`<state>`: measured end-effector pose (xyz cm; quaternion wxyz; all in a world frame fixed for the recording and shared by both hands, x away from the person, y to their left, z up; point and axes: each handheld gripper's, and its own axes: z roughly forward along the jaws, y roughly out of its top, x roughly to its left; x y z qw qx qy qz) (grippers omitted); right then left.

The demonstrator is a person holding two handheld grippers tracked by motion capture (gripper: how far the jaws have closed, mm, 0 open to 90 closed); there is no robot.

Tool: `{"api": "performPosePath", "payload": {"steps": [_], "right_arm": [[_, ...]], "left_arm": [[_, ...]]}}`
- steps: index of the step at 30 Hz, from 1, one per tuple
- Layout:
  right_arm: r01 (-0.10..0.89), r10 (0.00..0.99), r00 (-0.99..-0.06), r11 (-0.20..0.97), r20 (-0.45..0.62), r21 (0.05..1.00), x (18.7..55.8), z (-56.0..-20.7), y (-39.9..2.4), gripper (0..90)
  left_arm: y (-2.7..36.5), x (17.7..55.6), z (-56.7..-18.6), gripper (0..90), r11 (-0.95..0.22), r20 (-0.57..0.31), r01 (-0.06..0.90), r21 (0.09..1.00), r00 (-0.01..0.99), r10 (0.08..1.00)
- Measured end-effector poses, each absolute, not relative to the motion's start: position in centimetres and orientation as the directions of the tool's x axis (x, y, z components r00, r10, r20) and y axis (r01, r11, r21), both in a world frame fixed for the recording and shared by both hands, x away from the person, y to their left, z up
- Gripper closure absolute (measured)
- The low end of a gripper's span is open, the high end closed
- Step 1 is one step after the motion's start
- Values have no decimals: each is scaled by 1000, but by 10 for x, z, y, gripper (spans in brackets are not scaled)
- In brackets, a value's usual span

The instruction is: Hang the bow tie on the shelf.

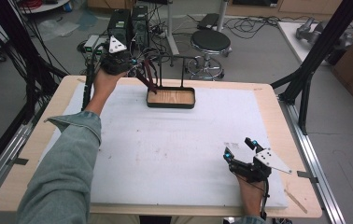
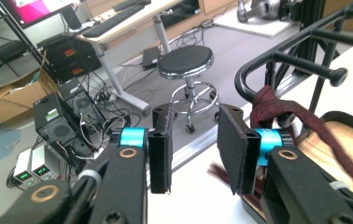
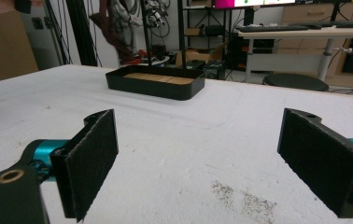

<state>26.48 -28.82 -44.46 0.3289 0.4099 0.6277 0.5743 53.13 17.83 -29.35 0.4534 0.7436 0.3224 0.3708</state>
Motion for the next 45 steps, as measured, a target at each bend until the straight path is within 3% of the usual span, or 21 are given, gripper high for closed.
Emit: {"api": "performPosePath", "payload": {"steps": [21,35,45], "right_arm": [[134,894,-444,1,60,991,264,-445,-289,113],[143,896,-442,17,49,990,264,-445,-286,113],[144,896,-441,24,43,989,263,-445,-285,113]], "left_arm": [[215,433,-275,437,-240,172,53,969,554,815],[245,377,-292,373,-199,140,43,979,567,811],[272,349,-325,310,-178,90,110,978,548,832]]}}
